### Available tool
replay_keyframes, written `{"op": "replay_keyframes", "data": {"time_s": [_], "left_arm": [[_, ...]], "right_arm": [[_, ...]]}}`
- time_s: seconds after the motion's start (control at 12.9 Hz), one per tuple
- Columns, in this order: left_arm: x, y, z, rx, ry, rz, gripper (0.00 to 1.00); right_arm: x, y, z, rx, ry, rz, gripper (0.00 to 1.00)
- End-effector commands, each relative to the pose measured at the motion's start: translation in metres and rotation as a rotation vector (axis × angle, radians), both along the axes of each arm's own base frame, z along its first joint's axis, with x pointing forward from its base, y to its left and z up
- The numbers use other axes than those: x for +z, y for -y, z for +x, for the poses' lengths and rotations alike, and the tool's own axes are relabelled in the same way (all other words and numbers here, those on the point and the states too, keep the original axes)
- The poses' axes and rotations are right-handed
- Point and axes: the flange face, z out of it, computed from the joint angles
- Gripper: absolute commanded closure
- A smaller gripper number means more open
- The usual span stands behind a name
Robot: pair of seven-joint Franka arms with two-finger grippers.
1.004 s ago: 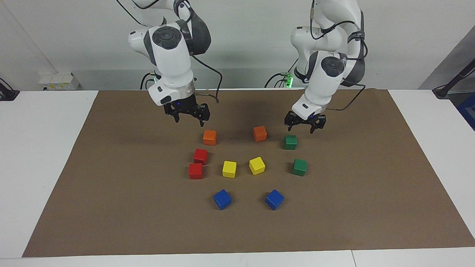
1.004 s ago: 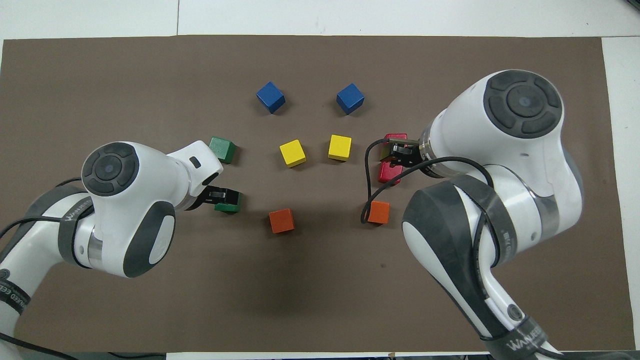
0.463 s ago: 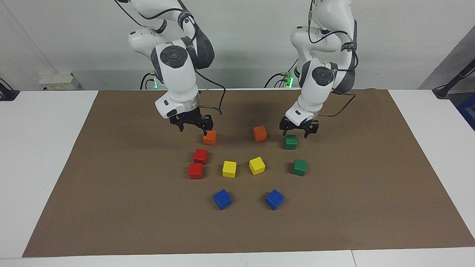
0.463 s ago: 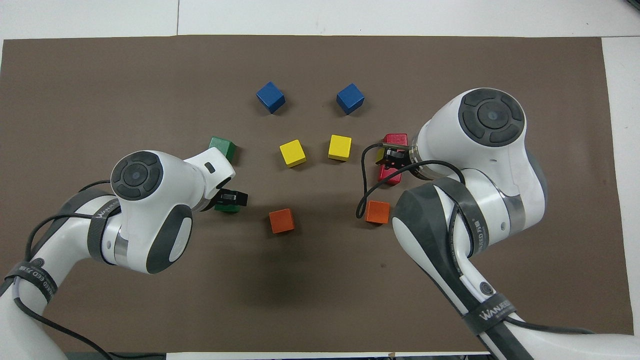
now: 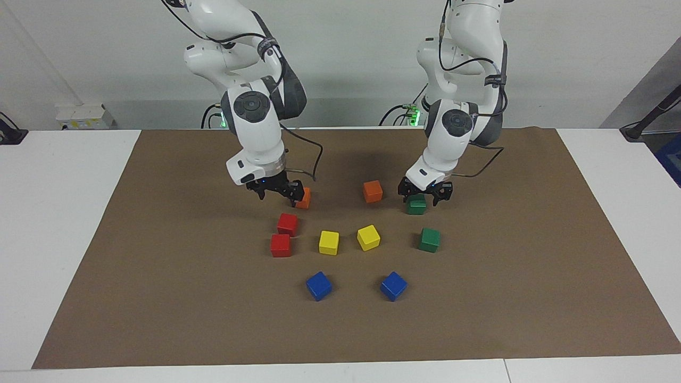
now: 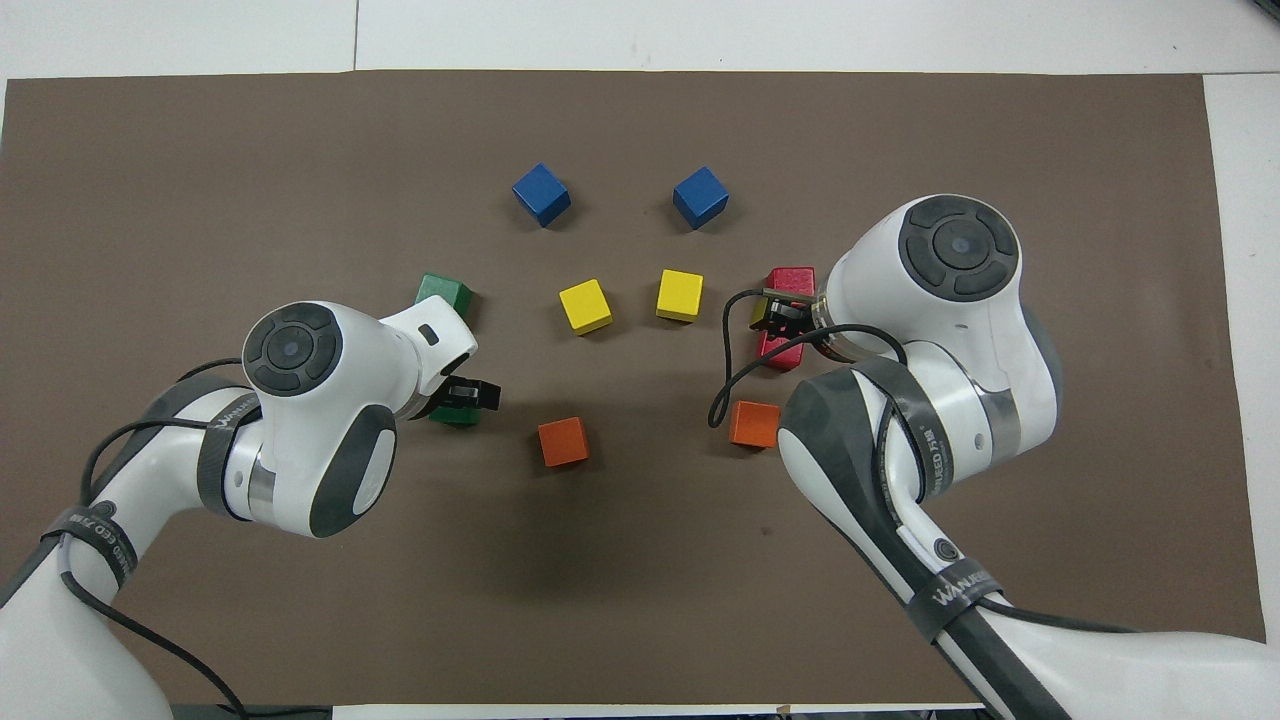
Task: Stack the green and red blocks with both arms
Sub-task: 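Close the left gripper on the green cube while the right gripper grasps the red cube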
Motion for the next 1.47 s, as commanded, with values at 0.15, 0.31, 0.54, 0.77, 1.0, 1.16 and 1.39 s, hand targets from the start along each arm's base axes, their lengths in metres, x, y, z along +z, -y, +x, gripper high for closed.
{"op": "replay_keyframes", "data": {"time_s": [0.15,0.31,0.54,0.77,1.0,1.16,1.39], "left_arm": [[-0.021,0.015,-0.006,0.0,0.0,-0.002,0.0],[-0.023,0.013,-0.007,-0.006,-0.013,0.005,0.1],[-0.026,0.012,-0.01,-0.008,-0.021,0.01,0.17],[-0.026,0.011,-0.01,-0.005,-0.028,0.013,1.0],[-0.018,0.002,-0.004,0.002,-0.03,0.015,1.0],[0.016,-0.021,0.013,0.048,-0.053,0.018,1.0],[0.087,-0.097,0.022,0.104,-0.081,0.013,1.0]], "right_arm": [[-0.022,0.004,0.0,-0.032,0.018,0.005,0.0],[-0.029,0.004,0.0,-0.037,0.028,0.009,0.0],[-0.035,0.007,-0.002,-0.039,0.037,0.012,0.0],[-0.042,0.005,-0.002,-0.039,0.042,0.015,0.0],[-0.055,0.004,0.002,-0.012,0.042,0.016,0.01],[-0.059,0.002,0.002,-0.003,0.038,0.013,0.01],[-0.067,-0.004,0.005,0.0,0.045,0.018,0.01]]}}
